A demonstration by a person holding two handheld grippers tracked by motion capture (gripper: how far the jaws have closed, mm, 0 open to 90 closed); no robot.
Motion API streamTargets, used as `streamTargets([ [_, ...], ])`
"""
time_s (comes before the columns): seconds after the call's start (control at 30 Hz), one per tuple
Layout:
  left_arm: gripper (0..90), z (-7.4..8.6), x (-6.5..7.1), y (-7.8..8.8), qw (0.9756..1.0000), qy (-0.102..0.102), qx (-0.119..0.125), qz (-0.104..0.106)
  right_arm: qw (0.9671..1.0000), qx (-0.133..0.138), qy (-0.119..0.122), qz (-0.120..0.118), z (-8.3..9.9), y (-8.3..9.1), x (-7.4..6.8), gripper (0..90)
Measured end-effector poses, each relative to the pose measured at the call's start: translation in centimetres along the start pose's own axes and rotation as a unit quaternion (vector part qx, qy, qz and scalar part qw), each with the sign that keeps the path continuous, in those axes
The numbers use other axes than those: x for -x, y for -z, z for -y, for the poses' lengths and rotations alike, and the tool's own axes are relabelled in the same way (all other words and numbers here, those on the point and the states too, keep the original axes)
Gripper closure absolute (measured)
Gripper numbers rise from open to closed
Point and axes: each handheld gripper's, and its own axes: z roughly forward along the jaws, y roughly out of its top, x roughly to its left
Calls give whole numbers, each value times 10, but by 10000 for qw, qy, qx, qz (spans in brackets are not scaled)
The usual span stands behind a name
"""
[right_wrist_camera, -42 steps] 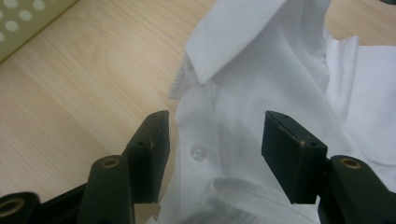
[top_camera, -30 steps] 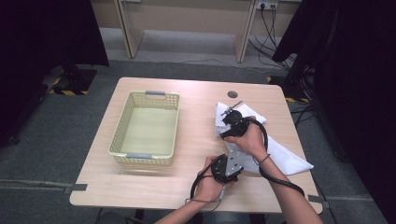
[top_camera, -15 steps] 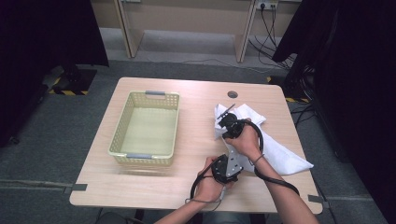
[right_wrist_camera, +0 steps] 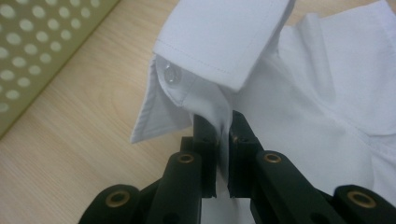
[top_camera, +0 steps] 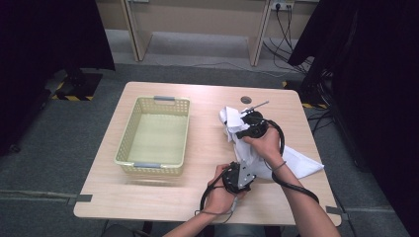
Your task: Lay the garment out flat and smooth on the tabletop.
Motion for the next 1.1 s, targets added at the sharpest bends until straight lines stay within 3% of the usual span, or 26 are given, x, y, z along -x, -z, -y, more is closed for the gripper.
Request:
streamTargets([
  [0.27,629,-5,-4,-1,9999,-60,-15,-95,9997,122,-177,-95,1,3,5,848],
  [0.63,777,-7,-8,-2,9999,107,22,-16,9996,164,-216,-41,1,5,4,846],
  [0.83,859,-6,-11,2,10000,-6,56,-56,9995,196,-229,-29,0,6,4,846],
  [1.1,868,-8,-17,23,9992,-261,176,-228,9984,414,-358,-149,-2,21,13,847],
])
